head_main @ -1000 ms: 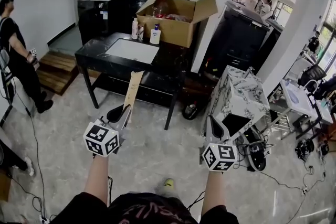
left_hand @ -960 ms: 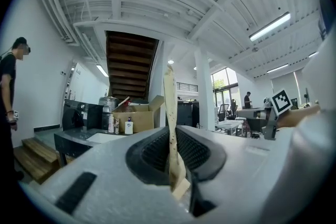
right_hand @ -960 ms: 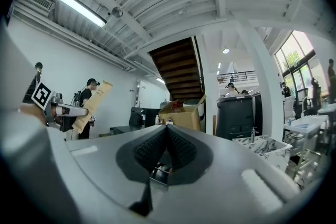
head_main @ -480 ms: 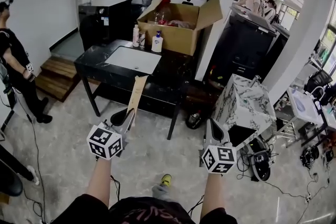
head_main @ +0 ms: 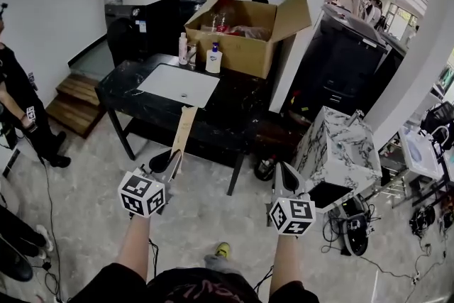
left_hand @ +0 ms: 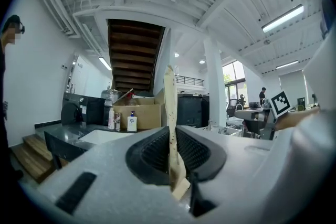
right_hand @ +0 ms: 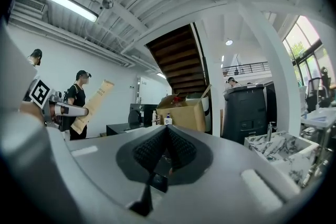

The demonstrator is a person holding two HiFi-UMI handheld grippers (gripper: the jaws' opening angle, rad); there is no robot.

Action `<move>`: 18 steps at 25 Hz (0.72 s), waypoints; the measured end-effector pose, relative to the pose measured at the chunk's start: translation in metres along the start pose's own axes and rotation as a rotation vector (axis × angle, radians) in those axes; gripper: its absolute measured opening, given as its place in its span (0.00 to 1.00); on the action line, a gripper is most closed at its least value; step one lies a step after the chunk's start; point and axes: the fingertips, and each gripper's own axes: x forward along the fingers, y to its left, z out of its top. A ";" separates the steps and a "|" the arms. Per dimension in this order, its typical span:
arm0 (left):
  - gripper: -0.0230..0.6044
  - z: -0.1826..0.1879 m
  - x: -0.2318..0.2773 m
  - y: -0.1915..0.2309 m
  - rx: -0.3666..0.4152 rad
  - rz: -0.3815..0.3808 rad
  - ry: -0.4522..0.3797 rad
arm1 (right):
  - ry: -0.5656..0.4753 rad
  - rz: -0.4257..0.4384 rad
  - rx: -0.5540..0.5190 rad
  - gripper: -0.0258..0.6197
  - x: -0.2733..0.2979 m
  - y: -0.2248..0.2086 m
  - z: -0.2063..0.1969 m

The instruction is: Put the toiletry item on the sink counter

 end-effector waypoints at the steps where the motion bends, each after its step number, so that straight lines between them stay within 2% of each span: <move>1: 0.10 -0.001 0.008 0.004 -0.002 0.005 0.004 | 0.001 0.006 0.000 0.06 0.009 -0.003 0.000; 10: 0.10 0.008 0.086 0.026 0.009 0.044 0.023 | -0.044 0.042 0.019 0.06 0.084 -0.058 0.009; 18: 0.10 0.017 0.151 0.033 0.017 0.069 0.023 | -0.031 0.076 0.007 0.06 0.142 -0.099 0.007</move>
